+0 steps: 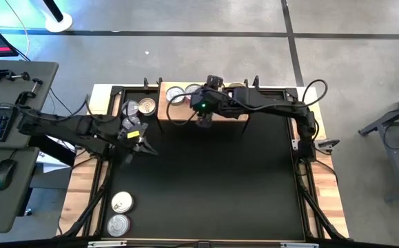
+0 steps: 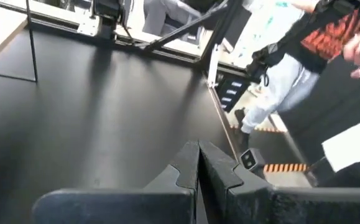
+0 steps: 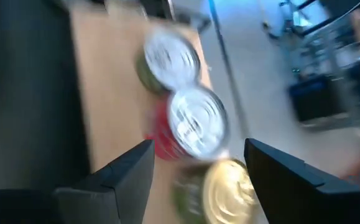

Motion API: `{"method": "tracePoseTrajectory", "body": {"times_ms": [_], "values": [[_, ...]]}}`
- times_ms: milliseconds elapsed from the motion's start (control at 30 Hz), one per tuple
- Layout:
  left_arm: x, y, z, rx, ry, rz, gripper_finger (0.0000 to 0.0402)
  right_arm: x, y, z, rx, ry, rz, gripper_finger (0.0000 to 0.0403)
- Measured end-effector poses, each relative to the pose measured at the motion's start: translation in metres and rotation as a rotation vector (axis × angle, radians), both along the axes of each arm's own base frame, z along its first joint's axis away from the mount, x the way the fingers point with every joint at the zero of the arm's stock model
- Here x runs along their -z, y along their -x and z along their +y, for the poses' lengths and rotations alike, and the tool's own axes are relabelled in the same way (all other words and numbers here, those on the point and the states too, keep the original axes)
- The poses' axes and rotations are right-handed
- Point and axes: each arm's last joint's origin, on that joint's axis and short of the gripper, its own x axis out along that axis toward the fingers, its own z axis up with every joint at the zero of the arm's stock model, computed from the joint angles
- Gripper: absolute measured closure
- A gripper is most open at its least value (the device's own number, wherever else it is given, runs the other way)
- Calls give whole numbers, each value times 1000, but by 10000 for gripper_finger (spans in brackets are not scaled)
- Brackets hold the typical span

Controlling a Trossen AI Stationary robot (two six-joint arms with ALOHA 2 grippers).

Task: Stack canned seafood by type on shelf
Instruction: Stack the bottom blue tuna can on top of the other blue tuna cans

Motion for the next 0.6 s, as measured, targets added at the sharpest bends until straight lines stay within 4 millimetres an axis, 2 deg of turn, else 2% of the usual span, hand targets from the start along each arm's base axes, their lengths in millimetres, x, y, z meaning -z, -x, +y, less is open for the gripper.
{"method": "tracePoseTrajectory", "body": {"times_ms": [133,267,367,500,600], "values": [[2,9,-1,1,35,49,402,-16,0,5,34,-220,-185,163],[17,12,-13,36,79,236,402,-11,-1,11,-24,-418,-195,163],[30,16,-31,97,98,403,402,6,-2,16,-96,-548,-112,163],[44,24,-66,195,128,584,401,38,-5,24,-165,-641,20,167],[53,35,-97,237,119,666,402,68,-7,35,-161,-652,91,198]]}}
